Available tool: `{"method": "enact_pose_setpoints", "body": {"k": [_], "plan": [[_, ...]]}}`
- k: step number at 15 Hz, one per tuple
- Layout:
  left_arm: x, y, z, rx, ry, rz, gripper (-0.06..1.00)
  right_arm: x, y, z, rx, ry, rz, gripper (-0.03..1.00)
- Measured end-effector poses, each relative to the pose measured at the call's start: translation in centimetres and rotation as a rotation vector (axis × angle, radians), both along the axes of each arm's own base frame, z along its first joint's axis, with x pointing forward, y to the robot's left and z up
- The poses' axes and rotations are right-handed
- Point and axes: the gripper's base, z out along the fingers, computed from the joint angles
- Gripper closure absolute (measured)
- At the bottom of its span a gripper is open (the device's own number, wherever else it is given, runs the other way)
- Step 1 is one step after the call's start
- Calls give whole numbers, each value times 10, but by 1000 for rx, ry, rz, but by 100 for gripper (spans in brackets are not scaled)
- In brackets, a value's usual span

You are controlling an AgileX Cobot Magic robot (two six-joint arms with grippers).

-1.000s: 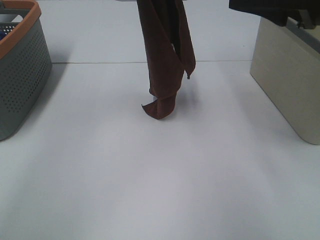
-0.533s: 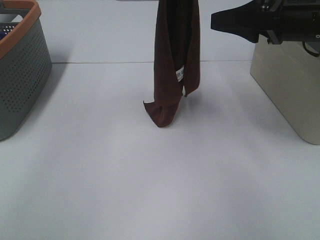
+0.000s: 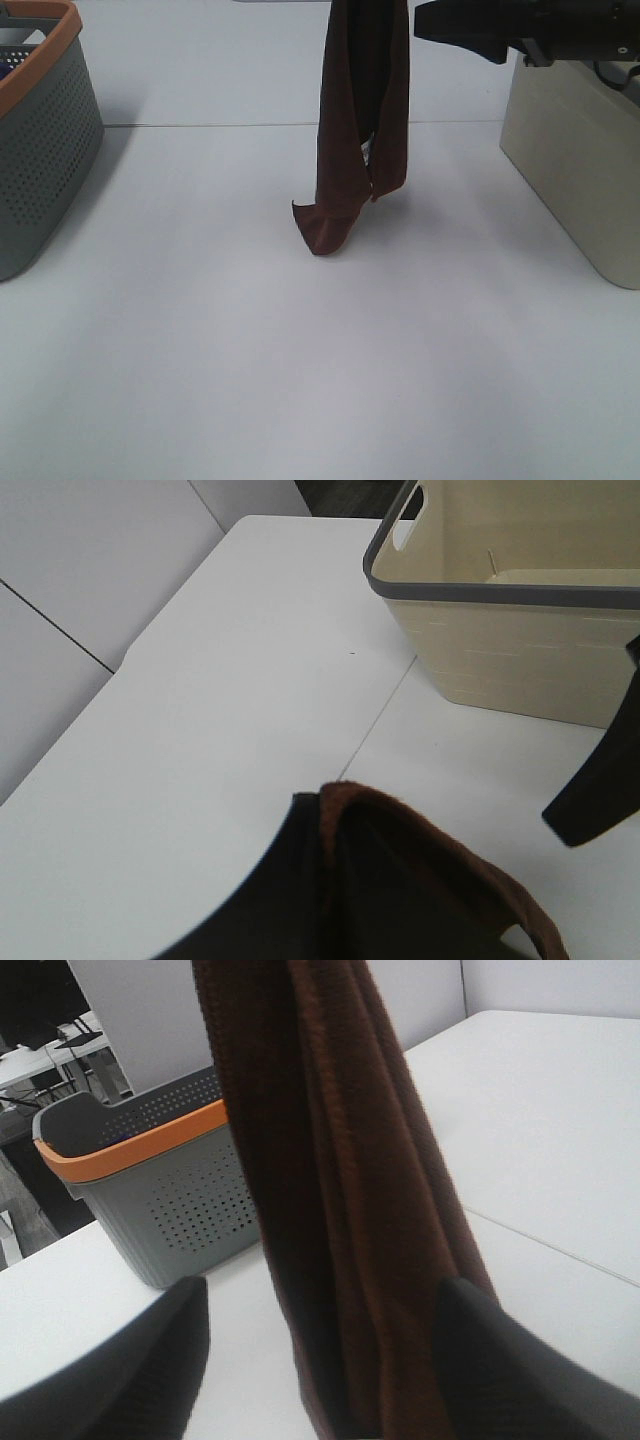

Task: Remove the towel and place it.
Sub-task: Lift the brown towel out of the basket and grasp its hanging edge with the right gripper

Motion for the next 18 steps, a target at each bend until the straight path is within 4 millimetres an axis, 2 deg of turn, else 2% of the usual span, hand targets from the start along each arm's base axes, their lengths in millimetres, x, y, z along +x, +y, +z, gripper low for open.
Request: {"method": "enact_pose_setpoints", "body": {"k": [2,5,9,14,18], "plan": [[0,0,0,0,0,0,94,4,22,-3,-63,2,-1,41],[0,0,0,1,1,0,94,8,31,-8,-160,14,-89,41],[0,0,0,1,1,0,94,22,29,12,-109,16,-216,41],[0,0,0,0,1,0,94,31,26,4,-110,54,-272,44],[0,0,0,2,-1,1,94,32,22,0,-186,49,-306,55]]}}
